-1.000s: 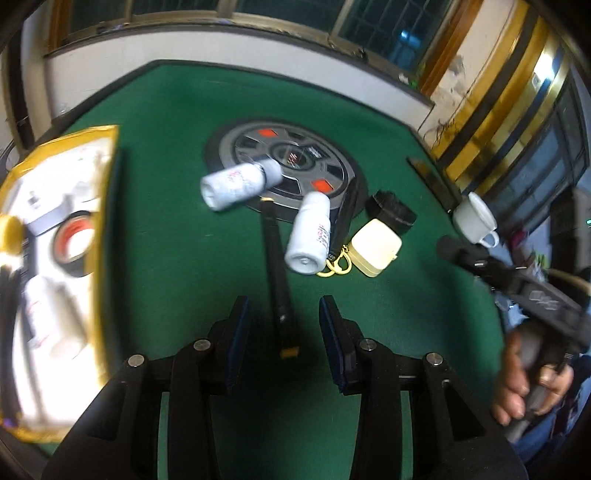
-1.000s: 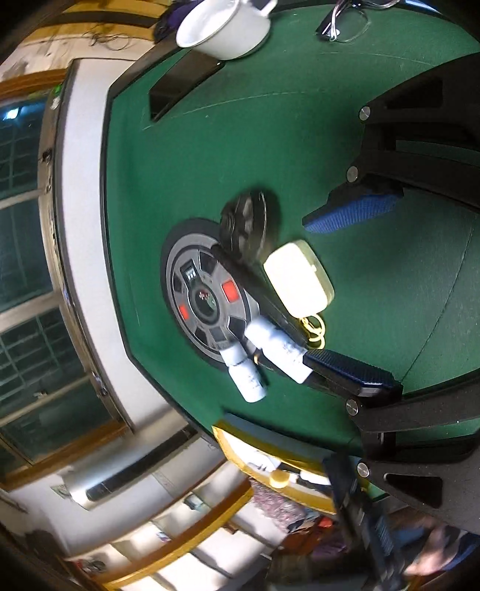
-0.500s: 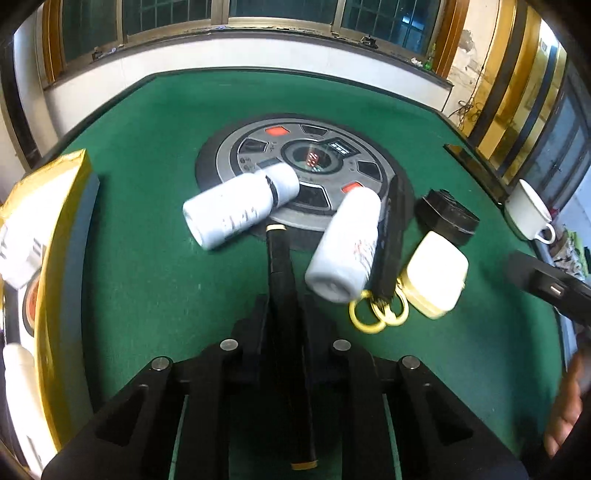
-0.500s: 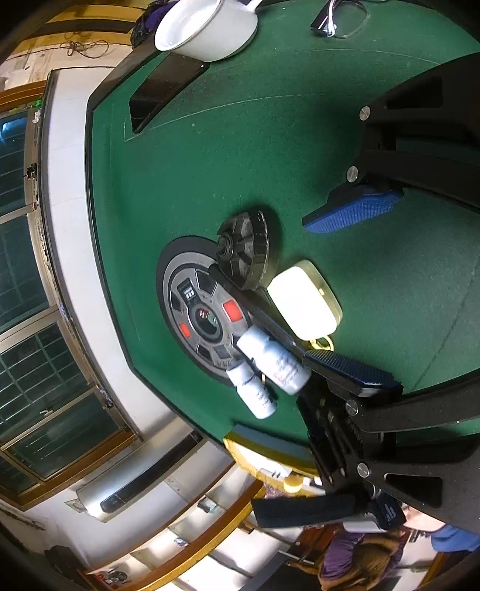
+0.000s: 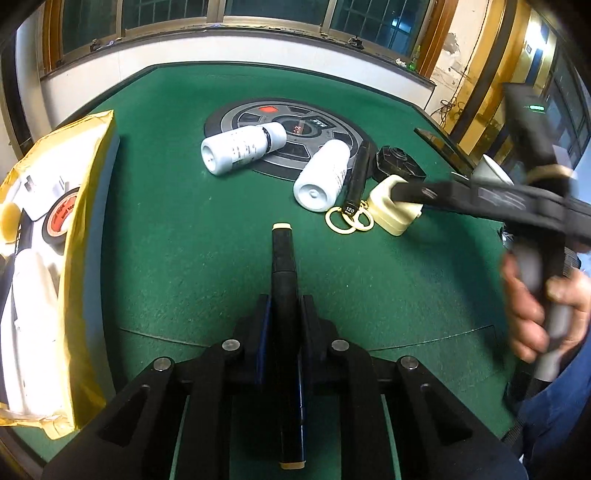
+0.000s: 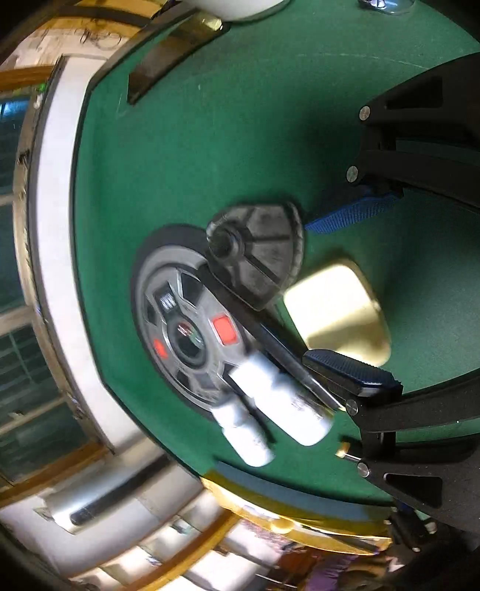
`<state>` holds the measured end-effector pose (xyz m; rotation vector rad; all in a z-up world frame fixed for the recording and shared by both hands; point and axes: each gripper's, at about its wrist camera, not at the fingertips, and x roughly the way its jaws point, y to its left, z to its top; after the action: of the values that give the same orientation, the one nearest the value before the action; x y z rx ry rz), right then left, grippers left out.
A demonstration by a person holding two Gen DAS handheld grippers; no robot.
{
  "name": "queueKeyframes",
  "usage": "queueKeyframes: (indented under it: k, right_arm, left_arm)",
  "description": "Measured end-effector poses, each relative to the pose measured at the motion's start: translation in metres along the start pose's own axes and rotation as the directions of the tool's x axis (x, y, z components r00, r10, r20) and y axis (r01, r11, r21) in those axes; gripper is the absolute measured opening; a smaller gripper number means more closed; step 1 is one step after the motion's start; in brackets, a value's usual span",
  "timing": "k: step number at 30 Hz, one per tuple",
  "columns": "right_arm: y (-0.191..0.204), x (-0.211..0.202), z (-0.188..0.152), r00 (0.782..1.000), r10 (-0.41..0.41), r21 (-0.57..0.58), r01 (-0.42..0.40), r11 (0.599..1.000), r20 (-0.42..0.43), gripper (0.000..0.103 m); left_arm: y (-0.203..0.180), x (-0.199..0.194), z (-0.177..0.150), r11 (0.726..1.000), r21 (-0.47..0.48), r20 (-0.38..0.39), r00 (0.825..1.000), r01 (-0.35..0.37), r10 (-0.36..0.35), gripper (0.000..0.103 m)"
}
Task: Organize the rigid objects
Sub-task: 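Grasp a black marker with left tool while right grasps the cream keyring case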
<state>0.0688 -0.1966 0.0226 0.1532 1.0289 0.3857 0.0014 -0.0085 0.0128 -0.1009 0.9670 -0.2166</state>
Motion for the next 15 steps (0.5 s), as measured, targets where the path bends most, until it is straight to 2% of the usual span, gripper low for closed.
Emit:
queueKeyframes:
  k: [2, 4, 5, 7, 8, 10, 11, 15]
  right_arm:
    - [0.014, -0.015, -0.011, 0.995, 0.063, -0.086, -0.069, 0.994, -0.074, 0.061]
    - [0.026, -0.031, -0.022, 0.977, 0.161, -0.163, -0.183, 0.969, -0.139, 0.061]
    - [0.028, -0.040, -0.022, 0.982, 0.160, -0.190, -0.177, 0.966, -0.103, 0.060]
    - [0.022, -0.049, -0.014, 0.998, 0.068, -0.180, -0.067, 0.981, 0.000, 0.061]
    - [0.016, -0.046, -0.010, 0.998, 0.059, -0.157, -0.058, 0.986, 0.004, 0.061]
    - [0.006, -0.035, -0.008, 0.993, 0.113, -0.106, -0.115, 0.988, -0.026, 0.061]
    - [0.006, -0.029, -0.010, 0.993, 0.113, -0.106, -0.116, 0.988, -0.030, 0.061]
    - [0.030, -0.014, -0.021, 0.996, 0.055, -0.211, -0.068, 0.975, -0.067, 0.061]
  left_arm:
    - [0.000, -0.001, -0.001, 1.000, 0.001, -0.001, 1.000, -0.001, 0.001, 0.013]
    - [0.000, -0.001, 0.000, 1.000, -0.002, -0.001, 1.000, 0.000, 0.000, 0.013]
    - [0.000, -0.001, 0.000, 1.000, -0.001, -0.001, 1.000, -0.003, 0.003, 0.013]
    - [-0.001, 0.000, 0.000, 1.000, 0.000, 0.000, 1.000, -0.009, 0.009, 0.013]
    - [-0.001, -0.001, -0.002, 1.000, -0.001, 0.003, 1.000, -0.009, 0.009, 0.013]
    - [0.000, -0.001, -0.003, 1.000, -0.002, 0.006, 1.000, -0.005, 0.005, 0.013]
    - [0.001, -0.002, -0.004, 1.000, -0.005, 0.006, 1.000, -0.003, 0.003, 0.013]
    - [0.000, -0.002, -0.005, 1.000, 0.010, 0.010, 1.000, -0.004, 0.004, 0.013]
